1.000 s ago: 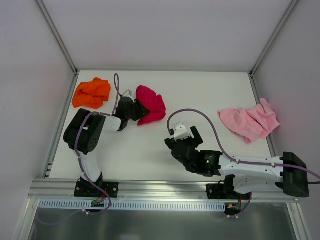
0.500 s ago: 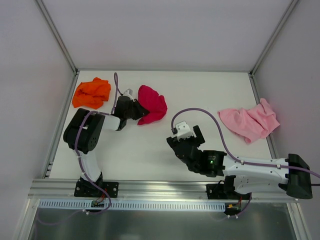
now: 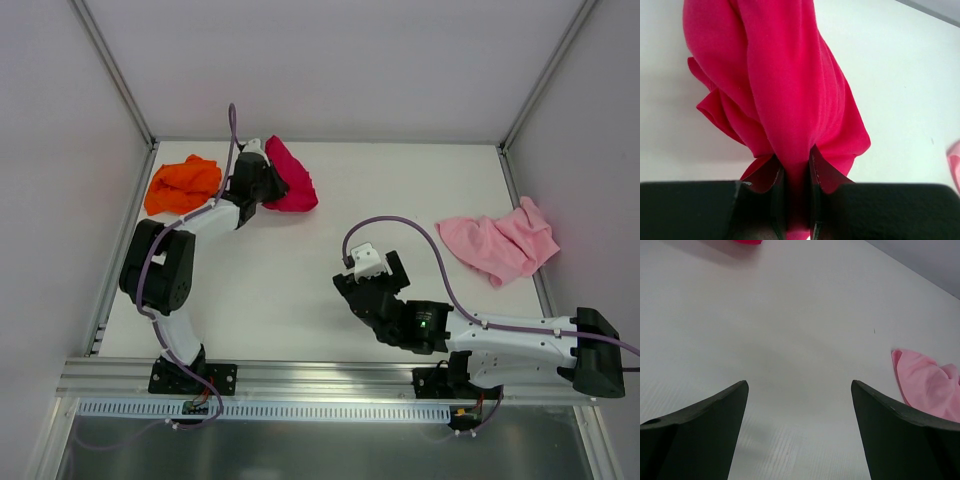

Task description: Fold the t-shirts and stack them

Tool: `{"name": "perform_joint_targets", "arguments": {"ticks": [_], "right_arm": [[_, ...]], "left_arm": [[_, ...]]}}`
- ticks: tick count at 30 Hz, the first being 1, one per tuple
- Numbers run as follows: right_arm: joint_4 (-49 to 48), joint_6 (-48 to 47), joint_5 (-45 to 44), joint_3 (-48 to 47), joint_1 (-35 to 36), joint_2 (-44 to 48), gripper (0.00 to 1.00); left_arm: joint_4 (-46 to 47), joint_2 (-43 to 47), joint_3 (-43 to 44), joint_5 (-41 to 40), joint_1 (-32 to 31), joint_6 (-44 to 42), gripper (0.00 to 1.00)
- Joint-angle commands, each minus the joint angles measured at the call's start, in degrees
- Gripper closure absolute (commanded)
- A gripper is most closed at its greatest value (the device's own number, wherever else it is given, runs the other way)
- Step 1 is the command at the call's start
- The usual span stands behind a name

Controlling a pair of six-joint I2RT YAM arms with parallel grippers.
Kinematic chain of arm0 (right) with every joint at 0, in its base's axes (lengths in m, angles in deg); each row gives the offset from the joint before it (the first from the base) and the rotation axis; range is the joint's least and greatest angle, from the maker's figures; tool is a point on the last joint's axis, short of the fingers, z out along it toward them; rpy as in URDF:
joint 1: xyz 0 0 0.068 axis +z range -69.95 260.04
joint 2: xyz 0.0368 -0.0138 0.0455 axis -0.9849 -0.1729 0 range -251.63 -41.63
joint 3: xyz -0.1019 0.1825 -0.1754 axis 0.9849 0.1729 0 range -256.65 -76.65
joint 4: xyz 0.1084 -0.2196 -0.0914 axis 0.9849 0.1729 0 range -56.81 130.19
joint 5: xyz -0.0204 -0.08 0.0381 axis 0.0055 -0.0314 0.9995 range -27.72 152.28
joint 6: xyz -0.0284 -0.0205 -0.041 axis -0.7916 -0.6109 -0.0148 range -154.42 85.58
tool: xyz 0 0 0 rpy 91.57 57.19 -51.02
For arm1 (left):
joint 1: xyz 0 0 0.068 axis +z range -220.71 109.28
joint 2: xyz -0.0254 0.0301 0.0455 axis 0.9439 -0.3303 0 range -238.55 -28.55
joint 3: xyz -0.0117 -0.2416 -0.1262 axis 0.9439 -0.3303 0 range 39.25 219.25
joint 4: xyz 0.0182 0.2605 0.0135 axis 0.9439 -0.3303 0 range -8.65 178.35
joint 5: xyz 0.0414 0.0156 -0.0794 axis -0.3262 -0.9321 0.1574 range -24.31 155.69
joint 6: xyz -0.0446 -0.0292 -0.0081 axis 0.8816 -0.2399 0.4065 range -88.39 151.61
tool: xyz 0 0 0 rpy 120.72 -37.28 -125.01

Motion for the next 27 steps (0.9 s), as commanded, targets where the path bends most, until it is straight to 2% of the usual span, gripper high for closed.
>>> {"name": "perform_joint_targets", "arguments": {"ticks": [1, 9, 13, 19, 23, 27], "right_arm": [[-1.87, 0.61, -0.35, -0.15, 0.37, 1.4, 0.11], [-3.19, 1.49, 1.75, 1.17, 1.51, 3.68, 0.11], [-4.6, 1.14, 2.82, 0.56, 2.83, 0.71, 0.12], [-6.7, 0.79, 2.82, -0.59, 3.45, -2.99, 0.12], [-6.97, 0.7, 2.47, 0.46, 3.53, -2.82, 0.12], [-7.5, 0.53, 3.43, 0.99, 3.53, -2.03, 0.12]], "left_arm": [[-5.5, 2.72, 5.94, -7.53, 0.65, -5.16, 1.0], [-9.73, 3.33, 9.39, -9.82, 4.08, -7.27, 1.0], [-10.96, 3.59, 10.79, -10.79, 6.01, -8.5, 1.0], [-10.87, 5.88, 10.18, -11.31, 9.53, -9.64, 1.0], [-9.73, 7.9, 8.43, -10.18, 12.51, -9.04, 1.0], [-6.93, 11.58, 5.18, -12.45, 13.66, -9.38, 1.0]]}}
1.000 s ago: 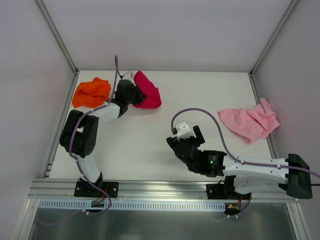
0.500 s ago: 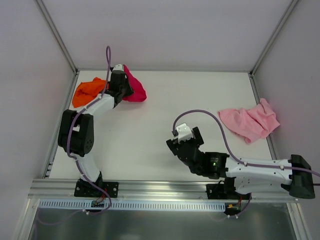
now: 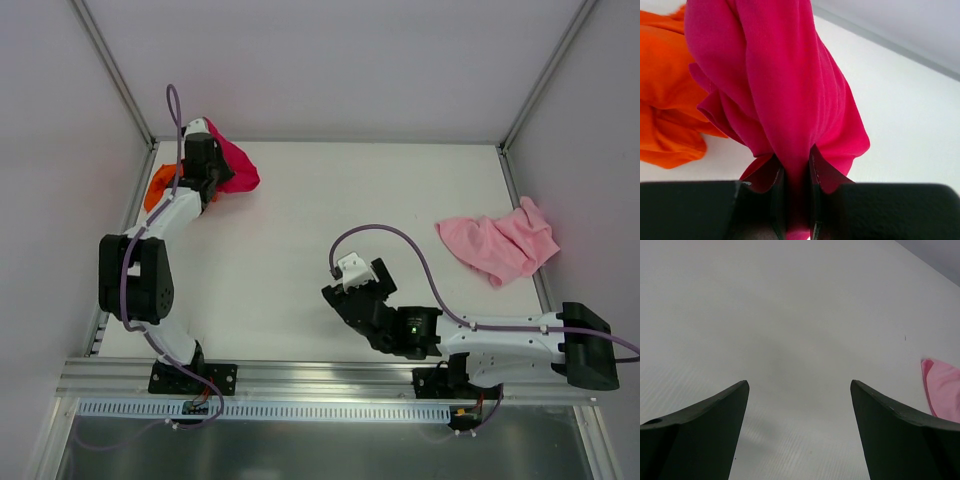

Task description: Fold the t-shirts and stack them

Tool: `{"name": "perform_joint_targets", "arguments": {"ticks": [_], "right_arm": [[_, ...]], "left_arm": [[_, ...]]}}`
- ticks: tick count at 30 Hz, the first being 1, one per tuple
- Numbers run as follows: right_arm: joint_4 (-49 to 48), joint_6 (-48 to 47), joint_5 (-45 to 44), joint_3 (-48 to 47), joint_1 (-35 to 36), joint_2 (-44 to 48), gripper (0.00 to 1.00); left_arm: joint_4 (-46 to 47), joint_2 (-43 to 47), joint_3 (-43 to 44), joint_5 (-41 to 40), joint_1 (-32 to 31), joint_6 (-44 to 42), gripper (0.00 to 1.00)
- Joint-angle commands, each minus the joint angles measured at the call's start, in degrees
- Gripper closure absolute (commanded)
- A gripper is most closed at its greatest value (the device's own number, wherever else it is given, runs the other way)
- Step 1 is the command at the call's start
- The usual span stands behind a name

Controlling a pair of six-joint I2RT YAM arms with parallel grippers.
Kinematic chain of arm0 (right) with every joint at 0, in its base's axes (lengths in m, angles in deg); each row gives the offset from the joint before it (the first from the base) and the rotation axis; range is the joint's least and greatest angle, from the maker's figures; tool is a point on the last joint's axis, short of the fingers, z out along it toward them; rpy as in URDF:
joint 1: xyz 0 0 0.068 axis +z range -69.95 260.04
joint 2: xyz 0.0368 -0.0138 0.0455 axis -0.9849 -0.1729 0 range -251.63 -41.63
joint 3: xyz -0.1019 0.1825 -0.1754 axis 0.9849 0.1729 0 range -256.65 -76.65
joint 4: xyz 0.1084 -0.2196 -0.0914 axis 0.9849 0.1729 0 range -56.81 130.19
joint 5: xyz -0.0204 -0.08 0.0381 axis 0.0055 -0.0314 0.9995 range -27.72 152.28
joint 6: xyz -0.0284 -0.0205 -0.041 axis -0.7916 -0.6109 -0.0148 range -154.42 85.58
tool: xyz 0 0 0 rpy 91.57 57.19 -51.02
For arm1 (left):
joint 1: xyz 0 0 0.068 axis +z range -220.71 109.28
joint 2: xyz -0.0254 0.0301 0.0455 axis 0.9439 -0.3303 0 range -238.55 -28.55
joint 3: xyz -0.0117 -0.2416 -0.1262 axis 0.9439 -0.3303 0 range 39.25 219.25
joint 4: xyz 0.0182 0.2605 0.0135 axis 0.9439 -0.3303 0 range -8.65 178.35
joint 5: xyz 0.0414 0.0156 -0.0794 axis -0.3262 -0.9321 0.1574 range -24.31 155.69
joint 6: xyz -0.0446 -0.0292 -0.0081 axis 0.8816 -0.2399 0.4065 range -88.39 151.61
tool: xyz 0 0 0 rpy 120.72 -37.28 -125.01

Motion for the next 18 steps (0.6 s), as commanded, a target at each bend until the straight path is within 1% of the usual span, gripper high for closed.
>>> {"name": "perform_joint_targets", "arguments": {"ticks": [1, 6, 11, 15, 18], "right_arm": [[-3.39, 0.44, -0.02, -0.01, 0.41, 1.29, 0.12], [-3.83, 0.79, 0.59, 0.69, 0.76, 1.03, 0.12], [-4.36, 0.44, 0.86, 0.78, 1.29, 0.42, 0.12], [-4.79, 0.26, 0.86, 1.39, 1.46, 0.77, 0.12], [-5.23, -0.09, 0.77, 1.74, 1.46, 0.77, 0.12]], "left_arm": [[6.41, 6.54, -1.41, -2.32, 1.16, -1.56, 1.0], [8.61, 9.79, -3.78, -6.09, 2.3, -0.24, 1.0], [10.8, 10.41, -6.58, -8.46, 4.5, 1.86, 1.0], [12.3, 8.32, -7.91, -6.45, 8.01, 5.11, 1.0], [8.8, 4.89, -5.72, -2.94, 10.39, 9.41, 1.0]]}}
